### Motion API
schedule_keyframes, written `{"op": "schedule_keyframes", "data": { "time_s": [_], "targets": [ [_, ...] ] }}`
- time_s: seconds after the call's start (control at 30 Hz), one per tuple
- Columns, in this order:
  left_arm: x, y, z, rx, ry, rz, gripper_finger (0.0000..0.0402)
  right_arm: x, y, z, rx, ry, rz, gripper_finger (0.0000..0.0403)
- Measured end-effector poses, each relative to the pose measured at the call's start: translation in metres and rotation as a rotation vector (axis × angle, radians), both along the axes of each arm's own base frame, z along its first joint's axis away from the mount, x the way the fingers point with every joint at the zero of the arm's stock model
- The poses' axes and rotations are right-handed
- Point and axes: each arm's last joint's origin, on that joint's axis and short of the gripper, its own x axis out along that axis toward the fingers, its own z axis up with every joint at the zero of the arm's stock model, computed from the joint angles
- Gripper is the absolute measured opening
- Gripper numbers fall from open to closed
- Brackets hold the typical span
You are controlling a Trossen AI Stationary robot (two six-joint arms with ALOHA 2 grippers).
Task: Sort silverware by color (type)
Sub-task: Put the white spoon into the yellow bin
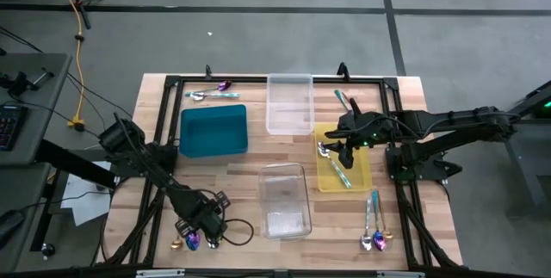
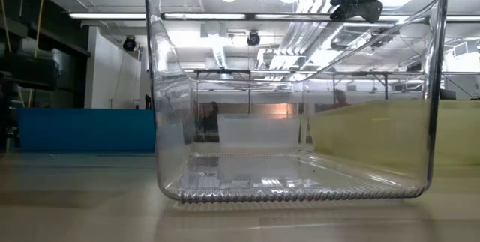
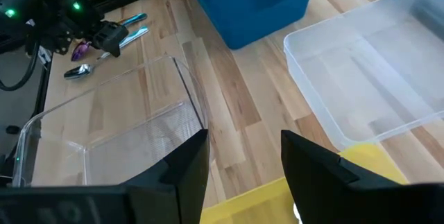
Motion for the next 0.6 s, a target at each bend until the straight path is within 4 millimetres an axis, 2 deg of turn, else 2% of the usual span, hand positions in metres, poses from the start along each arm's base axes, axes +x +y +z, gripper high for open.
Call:
{"op": "schedule_keyframes", "data": {
  "time_s": [0.27,0.47,0.6],
  "targets": [
    [0.005,0.006,0.001,-0.005,-0.009,0.027,0.0022,0.000,0.000,0.000,0.000,0.000,0.000,0.0171],
    [0.010,0.021,0.017,-0.077,-0.009,0.108,0.0027,0.000,0.000,0.000,0.000,0.000,0.000,0.0171],
    [0.006,0.037,0.049,-0.137,-0.039,0.194,0.0019,0.000,0.001,0.000,0.010,0.000,0.013,0.0171]
  ]
}}
